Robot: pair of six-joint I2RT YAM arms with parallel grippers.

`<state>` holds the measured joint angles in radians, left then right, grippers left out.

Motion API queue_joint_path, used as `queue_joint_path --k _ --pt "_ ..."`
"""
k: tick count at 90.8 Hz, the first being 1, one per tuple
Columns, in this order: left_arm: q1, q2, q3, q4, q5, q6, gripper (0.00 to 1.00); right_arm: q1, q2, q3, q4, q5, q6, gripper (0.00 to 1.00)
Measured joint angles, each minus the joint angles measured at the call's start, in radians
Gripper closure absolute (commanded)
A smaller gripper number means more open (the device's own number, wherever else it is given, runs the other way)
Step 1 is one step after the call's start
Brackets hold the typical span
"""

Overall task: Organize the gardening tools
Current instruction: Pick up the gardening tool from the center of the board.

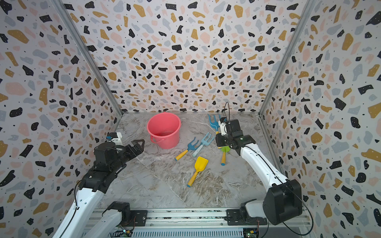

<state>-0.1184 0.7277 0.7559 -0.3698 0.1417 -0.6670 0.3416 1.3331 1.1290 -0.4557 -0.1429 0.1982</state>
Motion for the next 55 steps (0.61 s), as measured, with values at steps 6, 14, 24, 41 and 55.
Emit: queue_joint_path --k 6,14,24,41,55 --pt "0.000 0.004 0.015 -0.005 0.023 -0.011 0.01 0.017 -0.013 0.000 0.007 -0.001 0.000 1.00" --pt "0.000 0.017 0.045 0.002 0.062 -0.030 0.01 0.042 -0.025 0.000 0.019 -0.001 0.000 1.00" --pt "0.000 0.038 0.069 0.027 0.116 -0.057 0.01 0.071 -0.031 0.000 0.032 -0.001 0.000 1.00" --pt "0.000 0.071 0.086 0.053 0.201 -0.105 0.01 0.122 -0.039 -0.002 0.060 -0.003 -0.004 1.00" --pt "-0.018 0.111 0.129 0.067 0.272 -0.138 0.01 0.158 -0.053 -0.003 0.088 -0.003 -0.009 1.00"
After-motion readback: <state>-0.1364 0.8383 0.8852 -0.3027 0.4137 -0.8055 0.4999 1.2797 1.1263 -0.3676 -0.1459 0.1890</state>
